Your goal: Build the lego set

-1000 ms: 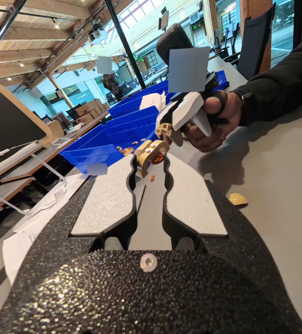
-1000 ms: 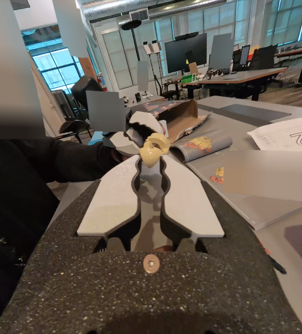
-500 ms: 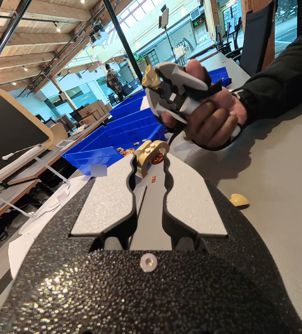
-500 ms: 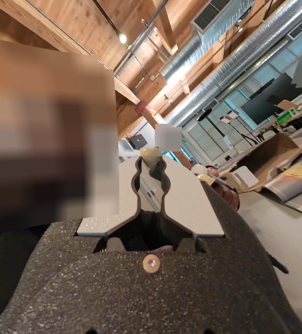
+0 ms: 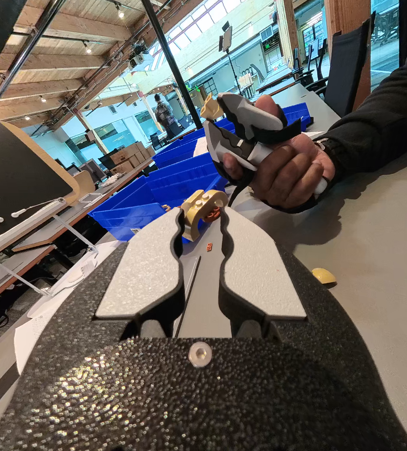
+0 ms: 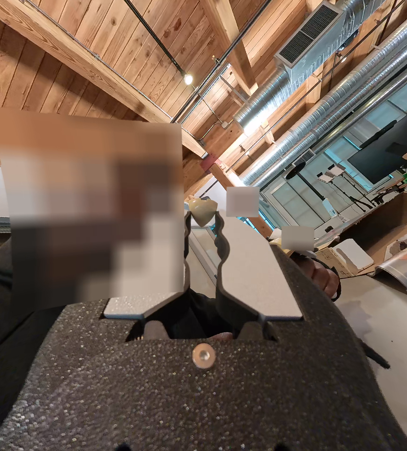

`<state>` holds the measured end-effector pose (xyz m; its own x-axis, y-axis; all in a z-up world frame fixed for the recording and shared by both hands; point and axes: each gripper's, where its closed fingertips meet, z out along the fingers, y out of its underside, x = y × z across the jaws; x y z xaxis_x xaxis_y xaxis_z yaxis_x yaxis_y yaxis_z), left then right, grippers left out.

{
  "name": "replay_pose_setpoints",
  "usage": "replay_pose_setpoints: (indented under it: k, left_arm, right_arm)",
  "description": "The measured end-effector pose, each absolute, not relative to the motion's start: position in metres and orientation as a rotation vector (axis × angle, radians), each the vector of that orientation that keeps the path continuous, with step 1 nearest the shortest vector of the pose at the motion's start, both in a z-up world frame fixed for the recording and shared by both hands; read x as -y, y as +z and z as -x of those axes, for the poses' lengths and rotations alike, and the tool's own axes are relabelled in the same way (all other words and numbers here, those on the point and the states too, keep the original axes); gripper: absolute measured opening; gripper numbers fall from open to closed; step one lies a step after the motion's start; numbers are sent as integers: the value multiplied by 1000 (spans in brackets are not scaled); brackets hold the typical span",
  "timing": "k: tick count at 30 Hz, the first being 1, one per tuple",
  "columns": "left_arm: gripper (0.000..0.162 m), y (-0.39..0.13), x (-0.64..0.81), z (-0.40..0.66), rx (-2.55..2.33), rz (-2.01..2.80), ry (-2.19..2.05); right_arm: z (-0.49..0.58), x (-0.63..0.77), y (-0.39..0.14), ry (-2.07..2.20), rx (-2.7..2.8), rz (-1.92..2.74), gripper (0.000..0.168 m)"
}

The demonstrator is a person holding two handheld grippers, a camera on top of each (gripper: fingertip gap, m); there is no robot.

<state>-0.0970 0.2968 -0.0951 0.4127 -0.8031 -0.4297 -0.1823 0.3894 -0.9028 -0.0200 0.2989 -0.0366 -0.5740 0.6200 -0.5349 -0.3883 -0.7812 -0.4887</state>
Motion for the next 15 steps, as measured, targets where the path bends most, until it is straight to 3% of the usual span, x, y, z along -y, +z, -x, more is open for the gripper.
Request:
replay_pose_setpoints:
  k: [15]
  left_arm:
    - [27,-87,-293,99,-1017,1099,-664]
  right_arm:
    - [36,-294,-58,2089,610,1131,19]
